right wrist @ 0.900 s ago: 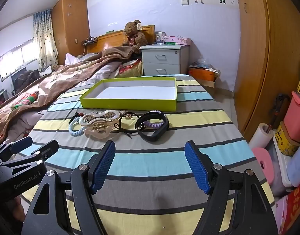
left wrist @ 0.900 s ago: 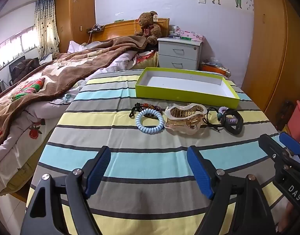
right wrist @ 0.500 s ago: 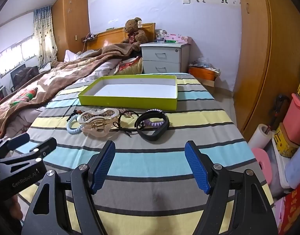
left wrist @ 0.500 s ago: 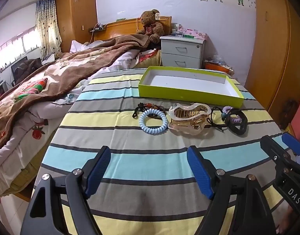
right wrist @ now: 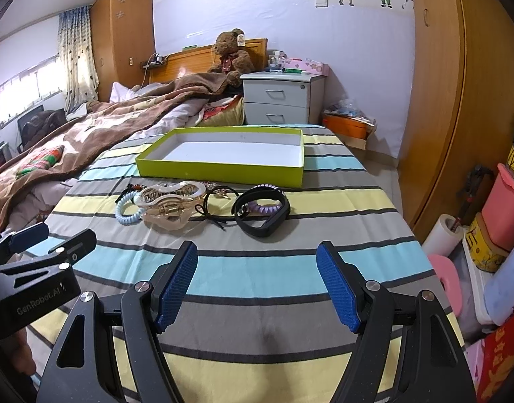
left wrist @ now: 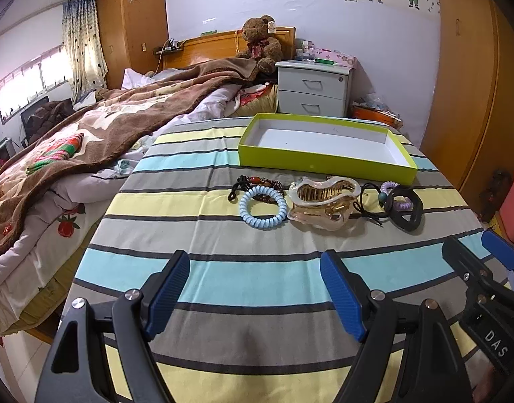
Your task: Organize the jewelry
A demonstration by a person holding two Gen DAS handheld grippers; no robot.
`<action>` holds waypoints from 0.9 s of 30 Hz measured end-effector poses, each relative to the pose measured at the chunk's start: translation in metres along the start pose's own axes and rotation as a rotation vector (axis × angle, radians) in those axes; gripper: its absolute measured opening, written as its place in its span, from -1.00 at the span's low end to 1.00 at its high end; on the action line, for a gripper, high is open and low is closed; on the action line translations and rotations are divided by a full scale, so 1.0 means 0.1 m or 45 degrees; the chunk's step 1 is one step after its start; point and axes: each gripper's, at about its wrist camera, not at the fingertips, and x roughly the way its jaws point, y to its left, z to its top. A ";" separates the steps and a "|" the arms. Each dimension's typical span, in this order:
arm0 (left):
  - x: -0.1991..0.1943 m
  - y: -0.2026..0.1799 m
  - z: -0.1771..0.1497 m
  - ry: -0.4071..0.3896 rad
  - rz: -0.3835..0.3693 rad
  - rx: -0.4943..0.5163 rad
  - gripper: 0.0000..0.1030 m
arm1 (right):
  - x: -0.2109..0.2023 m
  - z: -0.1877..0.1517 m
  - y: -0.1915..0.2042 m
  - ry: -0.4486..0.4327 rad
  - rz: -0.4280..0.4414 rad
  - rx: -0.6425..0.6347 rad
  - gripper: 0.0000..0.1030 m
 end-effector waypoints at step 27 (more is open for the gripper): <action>-0.05 0.08 0.05 -0.016 -0.034 -0.020 0.59 | -0.02 0.09 0.09 -0.006 -0.013 -0.008 0.43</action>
